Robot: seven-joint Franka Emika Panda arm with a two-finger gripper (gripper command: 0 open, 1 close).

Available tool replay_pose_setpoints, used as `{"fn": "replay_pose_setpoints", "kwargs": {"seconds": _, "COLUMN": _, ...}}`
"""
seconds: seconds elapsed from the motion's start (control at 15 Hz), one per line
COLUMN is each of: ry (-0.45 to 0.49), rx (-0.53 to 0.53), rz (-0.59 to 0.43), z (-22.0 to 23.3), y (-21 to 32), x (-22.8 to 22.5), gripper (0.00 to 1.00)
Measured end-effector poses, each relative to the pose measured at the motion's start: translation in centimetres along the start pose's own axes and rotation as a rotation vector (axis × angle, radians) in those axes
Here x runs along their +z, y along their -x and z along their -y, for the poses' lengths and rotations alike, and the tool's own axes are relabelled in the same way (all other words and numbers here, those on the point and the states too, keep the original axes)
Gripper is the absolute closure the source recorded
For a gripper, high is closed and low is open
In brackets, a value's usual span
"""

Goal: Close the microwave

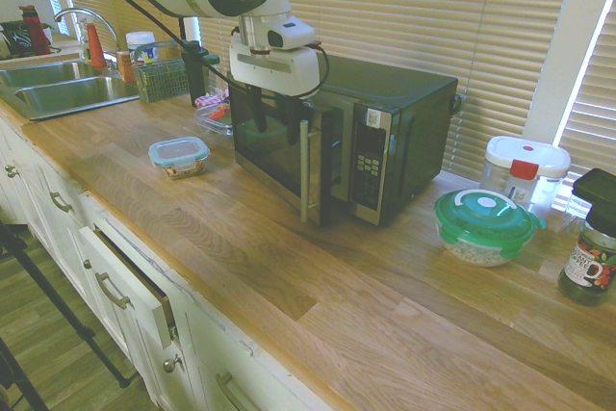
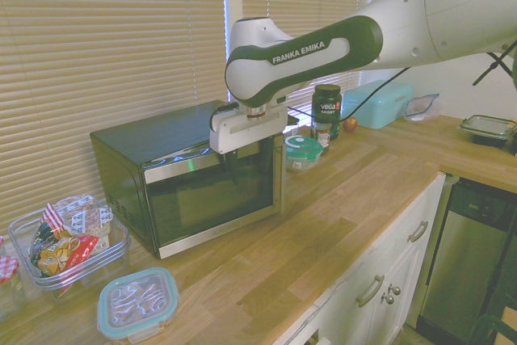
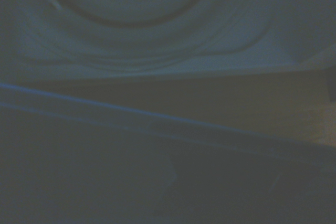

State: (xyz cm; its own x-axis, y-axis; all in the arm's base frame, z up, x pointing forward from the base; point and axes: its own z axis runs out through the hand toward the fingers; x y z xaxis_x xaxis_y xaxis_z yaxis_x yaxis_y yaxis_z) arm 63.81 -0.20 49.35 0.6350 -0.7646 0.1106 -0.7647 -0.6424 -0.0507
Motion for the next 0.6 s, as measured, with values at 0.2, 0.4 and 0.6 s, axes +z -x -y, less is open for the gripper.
{"fn": "replay_pose_setpoints", "kwargs": {"seconds": 0.2, "ry": 0.004, "rx": 0.004, "rz": 0.003, "z": 1.1, "y": -2.1, "x": -0.4, "gripper": 0.0}}
{"fn": "replay_pose_setpoints", "kwargs": {"seconds": 0.4, "ry": 0.008, "rx": -0.006, "rz": 0.01, "z": 2.1, "y": -3.9, "x": -0.1, "gripper": 0.0}}
{"fn": "replay_pose_setpoints", "kwargs": {"seconds": 0.6, "ry": 0.015, "rx": -0.024, "rz": 0.032, "z": 2.6, "y": -4.6, "x": -0.2, "gripper": 0.0}}
